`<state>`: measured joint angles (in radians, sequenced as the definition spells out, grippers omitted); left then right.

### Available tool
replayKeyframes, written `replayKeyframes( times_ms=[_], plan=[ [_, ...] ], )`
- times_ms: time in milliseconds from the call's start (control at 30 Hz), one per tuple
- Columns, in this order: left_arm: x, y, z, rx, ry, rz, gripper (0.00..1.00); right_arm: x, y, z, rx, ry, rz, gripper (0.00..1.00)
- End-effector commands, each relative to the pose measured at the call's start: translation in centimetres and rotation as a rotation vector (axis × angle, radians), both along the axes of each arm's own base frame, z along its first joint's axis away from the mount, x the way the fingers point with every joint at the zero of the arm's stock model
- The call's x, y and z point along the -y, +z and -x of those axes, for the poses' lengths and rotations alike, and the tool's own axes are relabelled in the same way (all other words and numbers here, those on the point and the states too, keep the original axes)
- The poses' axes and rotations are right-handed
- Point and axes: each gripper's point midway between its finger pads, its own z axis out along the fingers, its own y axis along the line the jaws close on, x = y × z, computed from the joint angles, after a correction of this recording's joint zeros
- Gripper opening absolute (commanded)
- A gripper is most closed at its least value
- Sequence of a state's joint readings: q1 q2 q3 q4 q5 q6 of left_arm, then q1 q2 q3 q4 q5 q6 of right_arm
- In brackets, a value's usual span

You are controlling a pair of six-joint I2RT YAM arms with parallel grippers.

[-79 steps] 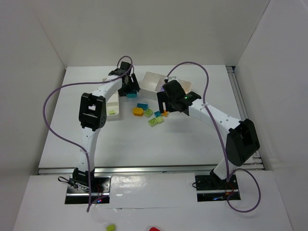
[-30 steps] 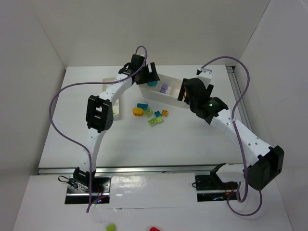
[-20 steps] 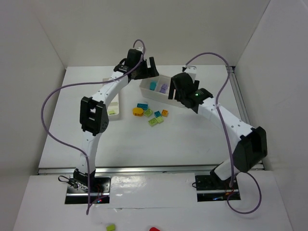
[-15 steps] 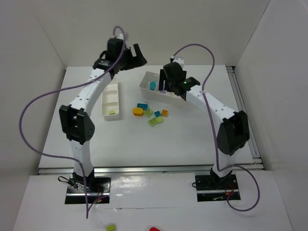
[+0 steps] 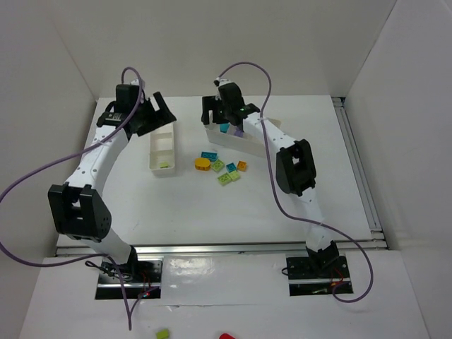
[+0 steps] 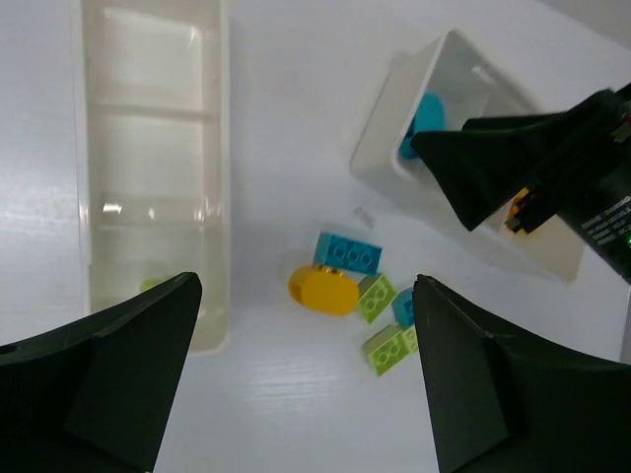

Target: Sort the legos into containers by color

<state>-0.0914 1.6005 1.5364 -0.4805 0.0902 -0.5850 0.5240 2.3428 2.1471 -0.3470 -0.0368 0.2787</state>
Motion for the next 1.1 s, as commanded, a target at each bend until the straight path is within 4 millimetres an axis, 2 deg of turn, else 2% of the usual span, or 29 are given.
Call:
replayKeyframes(
  times_ms=[0, 33, 67, 100, 133, 167, 200, 267, 300, 367, 433, 500, 533, 567, 600, 633, 667, 700, 733, 800, 833, 867, 933, 967, 1000, 1033, 1067],
  plan=[
    [-0.2, 1.2, 1.0, 0.024, 0.000, 0.045, 0.97, -3.6, 1.4, 0.7, 0.030, 0.154, -0.060, 0.88],
    [-0.6, 1.6, 1.1, 0.035, 0.009, 0.046, 0.97, -3.8, 1.5, 0.9, 0.026, 0.168, -0.068, 0.88],
    [-0.7, 1.4, 1.3, 0.027, 0.004, 0.038, 0.97, -3.9, 0.3, 1.4, -0.001, 0.183, -0.064, 0.88],
    [-0.7, 1.4, 1.3, 0.027, 0.004, 0.038, 0.97, -4.3, 1.1, 2.1, 0.008, 0.194, -0.069, 0.88],
    [-0.7, 1.8, 1.4, 0.036, 0.004, 0.038, 0.97, -4.0, 0.1, 2.8, -0.016, 0.202, -0.062, 0.88],
    [-0.7, 1.8, 1.4, 0.038, -0.001, 0.031, 0.97, -4.5, 0.2, 3.6, -0.010, 0.221, -0.056, 0.88],
    [-0.7, 1.8, 1.4, 0.038, -0.002, 0.031, 0.97, -4.2, 1.6, 4.1, 0.003, 0.221, -0.062, 0.88],
    [-0.6, 1.8, 1.5, 0.038, -0.009, 0.036, 0.97, -4.6, 0.8, 5.8, -0.022, 0.253, -0.046, 0.88],
    [-0.6, 1.1, 1.4, 0.019, -0.014, 0.027, 0.97, -4.7, 1.1, 6.4, -0.036, 0.272, -0.052, 0.88],
    [-0.6, 1.0, 1.6, 0.009, -0.014, 0.027, 0.97, -5.0, -0.2, 8.4, -0.096, 0.306, -0.022, 0.88],
    [-0.6, 0.3, 1.6, -0.012, -0.019, 0.018, 0.97, -4.9, -0.1, 9.7, -0.107, 0.338, 0.003, 0.88],
    [-1.0, -0.4, 1.9, -0.032, -0.003, 0.006, 0.97, -4.5, -1.0, 11.0, -0.131, 0.336, 0.041, 0.88],
    [-1.0, -0.5, 1.9, -0.030, -0.010, -0.004, 0.97, -4.6, 0.7, 11.6, -0.099, 0.337, 0.037, 0.88],
    [-1.3, -0.7, 2.1, -0.041, -0.010, -0.020, 0.97, -4.2, 0.7, 11.7, -0.084, 0.323, 0.040, 0.88],
    [-0.8, -1.1, 2.3, -0.050, -0.020, -0.021, 0.97, -3.8, 1.6, 11.3, -0.050, 0.295, 0.044, 0.88],
    [-0.6, -1.2, 2.3, -0.045, -0.040, -0.048, 0.97, -3.5, 4.3, 11.5, -0.004, 0.281, 0.014, 0.88],
    [-0.7, -2.0, 2.5, -0.072, -0.046, -0.057, 0.98, -3.4, 5.5, 11.2, 0.032, 0.267, 0.004, 0.88],
    [-0.2, -2.6, 2.9, -0.087, -0.062, -0.077, 0.98, -2.8, 6.2, 11.2, 0.048, 0.244, 0.010, 0.88],
    [0.6, -3.3, 3.2, -0.103, -0.091, -0.110, 0.98, -2.0, 9.0, 11.0, 0.104, 0.196, -0.008, 0.88],
    [1.9, -4.8, 3.9, -0.138, -0.147, -0.159, 0.99, -1.0, 9.3, 11.7, 0.115, 0.151, 0.005, 0.88],
    [3.5, -5.5, 4.7, -0.162, -0.212, -0.205, 0.99, 0.5, 11.9, 11.9, 0.163, 0.075, -0.020, 0.88],
    [4.4, -6.2, 5.2, -0.180, -0.247, -0.229, 0.99, 1.6, 10.6, 12.4, 0.159, 0.047, 0.000, 0.88],
    [6.6, -8.2, 5.9, -0.222, -0.299, -0.287, 0.99, 4.2, 10.9, 12.8, 0.176, -0.063, 0.021, 0.88],
    [7.4, -8.7, 6.1, -0.232, -0.319, -0.292, 0.99, 6.0, 12.3, 13.3, 0.198, -0.111, 0.009, 0.88],
    [7.9, -9.3, 6.2, -0.244, -0.328, -0.306, 0.99, 7.0, 11.0, 13.9, 0.175, -0.139, 0.035, 0.88],
    [8.7, -10.7, 6.7, -0.275, -0.340, -0.323, 0.99, 8.5, 10.9, 13.9, 0.176, -0.184, 0.060, 0.88],
    [8.8, -10.7, 6.7, -0.272, -0.326, -0.338, 0.99, 9.1, 11.5, 14.6, 0.178, -0.198, 0.053, 0.88]
  ],
)
